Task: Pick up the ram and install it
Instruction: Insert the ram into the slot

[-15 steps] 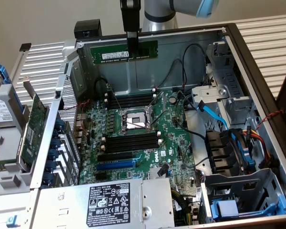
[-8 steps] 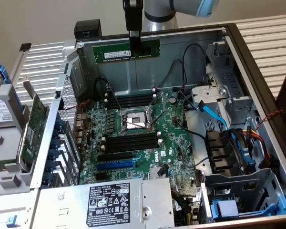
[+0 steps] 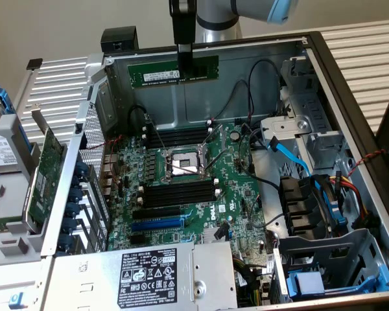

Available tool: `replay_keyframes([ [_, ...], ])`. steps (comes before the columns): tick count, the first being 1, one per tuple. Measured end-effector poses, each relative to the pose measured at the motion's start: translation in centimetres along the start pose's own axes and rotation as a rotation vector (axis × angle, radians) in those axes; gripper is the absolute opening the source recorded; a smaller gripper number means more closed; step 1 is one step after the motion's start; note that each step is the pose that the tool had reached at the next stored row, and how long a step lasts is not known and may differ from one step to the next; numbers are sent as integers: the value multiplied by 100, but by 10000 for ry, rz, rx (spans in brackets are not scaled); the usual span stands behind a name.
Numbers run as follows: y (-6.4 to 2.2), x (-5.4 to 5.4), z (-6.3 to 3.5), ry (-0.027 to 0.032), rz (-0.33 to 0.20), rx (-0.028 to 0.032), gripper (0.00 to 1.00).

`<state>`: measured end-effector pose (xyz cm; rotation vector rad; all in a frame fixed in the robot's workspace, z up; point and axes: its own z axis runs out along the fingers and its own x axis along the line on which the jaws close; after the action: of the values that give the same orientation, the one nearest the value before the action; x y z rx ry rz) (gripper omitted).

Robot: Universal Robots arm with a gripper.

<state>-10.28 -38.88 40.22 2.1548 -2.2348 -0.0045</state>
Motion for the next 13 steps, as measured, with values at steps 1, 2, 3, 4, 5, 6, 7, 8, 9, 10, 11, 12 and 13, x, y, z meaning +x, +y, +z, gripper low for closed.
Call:
replay_keyframes([
  [1,0,0,6,-39,-4,-14,13],
  [2,0,0,12,-98,-8,-19,13],
  [3,0,0,19,-175,-11,-22,13],
  [4,0,-1,21,-249,-14,-25,13],
  [5,1,-1,21,-294,-16,-27,13],
  [6,3,-1,22,-303,-15,-27,13],
  [7,3,-1,28,-307,-17,-47,13],
  [8,6,-1,37,-306,-21,-81,13],
  [9,9,-1,49,-304,-27,-102,13],
  [10,10,-1,64,-304,-31,-115,13],
  [11,11,-1,83,-303,-34,-117,13],
  [12,12,-2,101,-304,-36,-118,13],
  [13,11,-2,119,-304,-37,-118,13],
])
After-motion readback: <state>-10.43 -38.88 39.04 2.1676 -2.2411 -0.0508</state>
